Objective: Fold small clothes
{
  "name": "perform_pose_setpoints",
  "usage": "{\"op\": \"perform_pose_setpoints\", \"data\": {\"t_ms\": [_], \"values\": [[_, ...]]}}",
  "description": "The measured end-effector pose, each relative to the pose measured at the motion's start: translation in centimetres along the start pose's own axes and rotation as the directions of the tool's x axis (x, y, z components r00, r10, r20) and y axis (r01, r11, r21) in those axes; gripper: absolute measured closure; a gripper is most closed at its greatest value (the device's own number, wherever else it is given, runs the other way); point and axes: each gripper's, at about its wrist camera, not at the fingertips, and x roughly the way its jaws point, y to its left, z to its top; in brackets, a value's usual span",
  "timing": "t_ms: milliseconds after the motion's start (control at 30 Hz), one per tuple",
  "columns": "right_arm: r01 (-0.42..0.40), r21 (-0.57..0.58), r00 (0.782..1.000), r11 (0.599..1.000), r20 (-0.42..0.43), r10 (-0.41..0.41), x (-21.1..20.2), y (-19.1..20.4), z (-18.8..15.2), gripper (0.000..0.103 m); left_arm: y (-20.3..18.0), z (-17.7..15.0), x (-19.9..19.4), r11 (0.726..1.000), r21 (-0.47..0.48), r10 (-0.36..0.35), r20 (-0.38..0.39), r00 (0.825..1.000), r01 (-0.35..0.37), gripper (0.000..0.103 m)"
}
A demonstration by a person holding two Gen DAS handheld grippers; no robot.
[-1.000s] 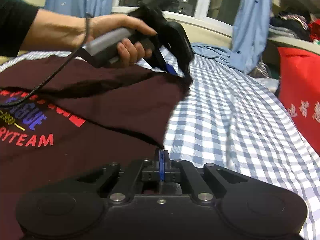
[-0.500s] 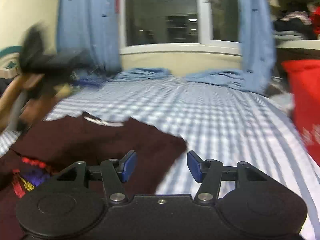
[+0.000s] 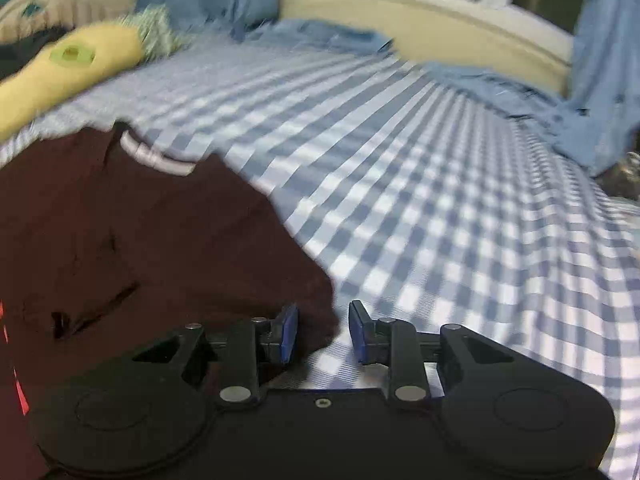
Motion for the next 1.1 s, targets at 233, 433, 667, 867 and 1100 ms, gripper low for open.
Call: {"op": "perform_pose_setpoints", "data": {"t_ms": [233,433,667,867,1100], "values": [[-0.048,0.101,0.998,0.994,-0.025,0.051,1.9,-1.0,2.0,0.06,2.5,-1.2,-2.2,0.996,-0.069,0.059,0.005,0.998,-0.058,0.002],[-0.106,0.329,0.984,0.938,-0.104,0.148,3.7,-4.4,3.5,0.057,3.0,-1.1,-2.2,0.995,-0.079,0.067,0.014,0.998,-0.066,0.002],[-0.125,0.338,0.969,0.933,-0.16,0.187,5.6,-3.5,3.2,0.096,3.6,-1.3,-1.4,0.991,-0.111,0.067,-0.009,0.998,-0.068,0.002],[-0.089,0.351,0.993,0.932,-0.043,0.111,4.8,-4.0,4.3,0.103,3.8,-1.2,-1.6,0.989,-0.132,0.07,-0.011,0.997,-0.071,0.002],[0.081,0.394,0.996,0.915,-0.004,-0.086,5.6,-5.3,2.7,0.093,2.2,-0.4,-2.9,0.994,-0.067,0.084,0.026,0.996,-0.082,0.002]]}}
